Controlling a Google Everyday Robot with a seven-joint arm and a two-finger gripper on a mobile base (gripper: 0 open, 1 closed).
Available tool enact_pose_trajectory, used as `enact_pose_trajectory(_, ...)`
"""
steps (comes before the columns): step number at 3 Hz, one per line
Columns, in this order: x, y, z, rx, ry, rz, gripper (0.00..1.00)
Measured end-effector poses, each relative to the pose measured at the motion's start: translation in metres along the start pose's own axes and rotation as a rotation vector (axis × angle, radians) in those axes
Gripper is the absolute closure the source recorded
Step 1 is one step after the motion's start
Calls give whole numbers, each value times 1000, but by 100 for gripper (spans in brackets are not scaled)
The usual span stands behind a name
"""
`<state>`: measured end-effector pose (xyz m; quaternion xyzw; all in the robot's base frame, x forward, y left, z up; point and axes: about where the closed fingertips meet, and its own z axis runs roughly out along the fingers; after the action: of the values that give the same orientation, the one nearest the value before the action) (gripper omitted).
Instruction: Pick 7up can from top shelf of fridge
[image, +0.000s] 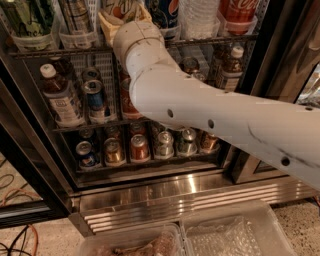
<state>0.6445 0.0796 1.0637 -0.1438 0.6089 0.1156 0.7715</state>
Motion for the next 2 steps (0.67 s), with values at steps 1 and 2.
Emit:
enact_pose_trajectory(1,-1,0,0,-4,3,2,100)
enact_pose_trajectory(2,-4,3,2,-35,2,6,100)
